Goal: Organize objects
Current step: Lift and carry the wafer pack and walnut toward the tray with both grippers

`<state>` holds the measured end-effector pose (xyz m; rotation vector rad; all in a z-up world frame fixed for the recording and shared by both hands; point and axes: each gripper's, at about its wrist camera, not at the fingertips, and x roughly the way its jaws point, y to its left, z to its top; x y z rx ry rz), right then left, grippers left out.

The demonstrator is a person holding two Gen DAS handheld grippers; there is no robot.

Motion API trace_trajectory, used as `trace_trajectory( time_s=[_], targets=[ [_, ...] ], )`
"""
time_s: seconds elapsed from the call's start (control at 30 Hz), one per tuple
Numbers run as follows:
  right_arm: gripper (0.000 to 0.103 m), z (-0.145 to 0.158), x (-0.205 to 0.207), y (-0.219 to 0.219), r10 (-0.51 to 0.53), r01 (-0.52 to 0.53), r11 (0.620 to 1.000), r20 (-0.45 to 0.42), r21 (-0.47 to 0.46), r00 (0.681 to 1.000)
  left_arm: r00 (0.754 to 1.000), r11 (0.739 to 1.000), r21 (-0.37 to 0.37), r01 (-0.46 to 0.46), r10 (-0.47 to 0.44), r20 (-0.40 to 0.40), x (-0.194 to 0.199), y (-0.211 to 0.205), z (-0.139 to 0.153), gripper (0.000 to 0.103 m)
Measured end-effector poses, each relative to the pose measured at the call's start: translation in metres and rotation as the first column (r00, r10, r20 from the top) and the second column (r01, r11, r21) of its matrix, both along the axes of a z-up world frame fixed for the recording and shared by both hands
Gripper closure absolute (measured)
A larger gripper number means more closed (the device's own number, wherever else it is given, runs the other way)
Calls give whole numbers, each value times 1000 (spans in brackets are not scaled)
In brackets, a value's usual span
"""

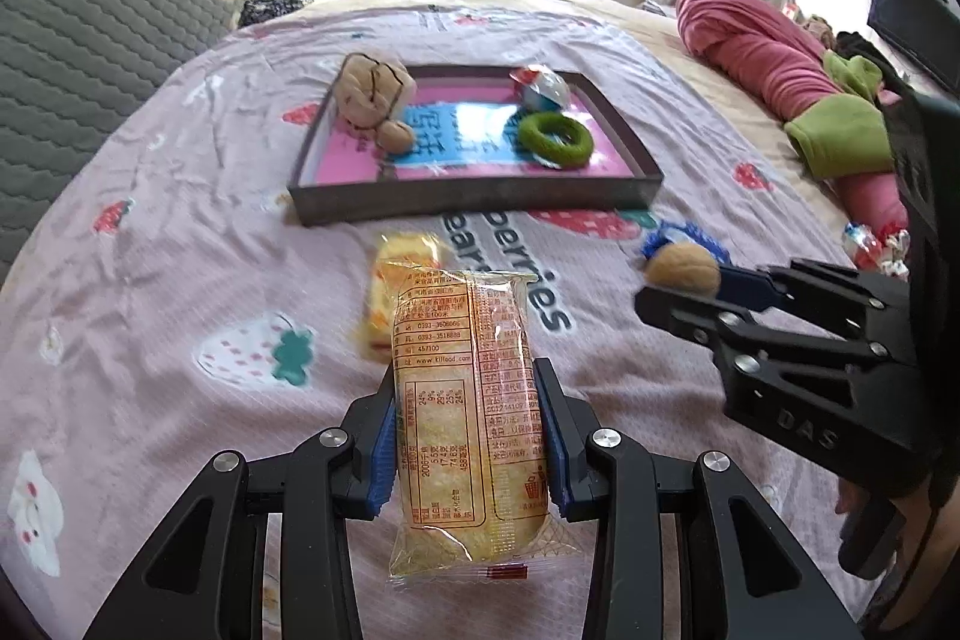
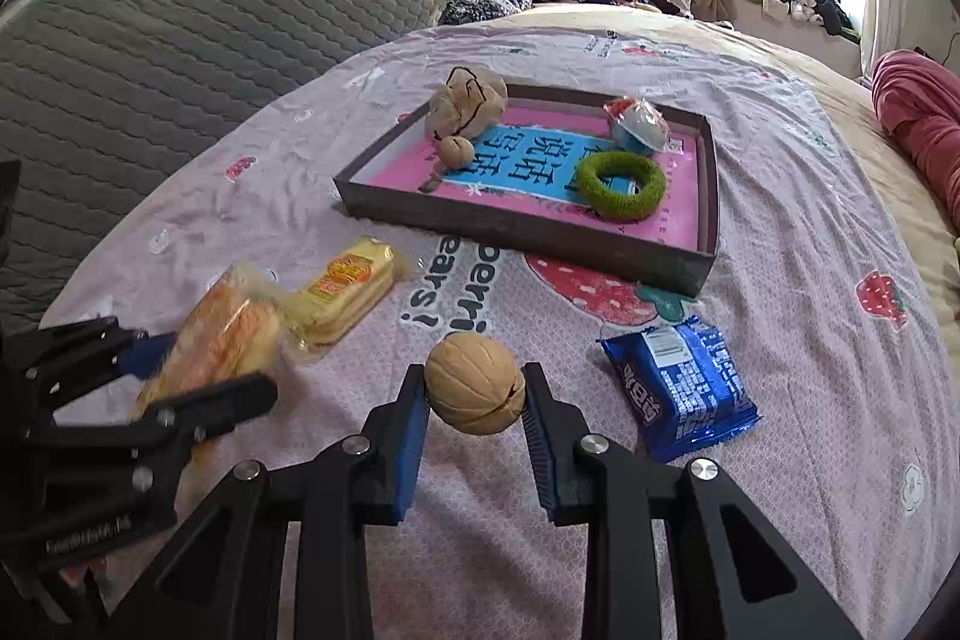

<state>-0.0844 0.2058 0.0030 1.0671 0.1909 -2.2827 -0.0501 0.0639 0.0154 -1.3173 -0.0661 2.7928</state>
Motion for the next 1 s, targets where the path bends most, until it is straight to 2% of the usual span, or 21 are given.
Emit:
trace_trajectory(
  time_s=[0.37, 0.63, 1.0],
  targets=[
    [72, 26, 4, 2, -28, 27, 999, -38, -17, 999, 1000, 1000, -17, -4, 3, -31, -13, -11, 18, 63],
    [72, 52, 2, 6, -43, 41, 998, -69, -37, 997, 998, 999, -40, -4, 1, -66, -27, -16, 42, 63],
    [72, 86, -11, -4, -52, 46, 998, -116, -52, 992, 995, 999, -48, -17, 13, -96, -47, -26, 65, 63]
  ],
)
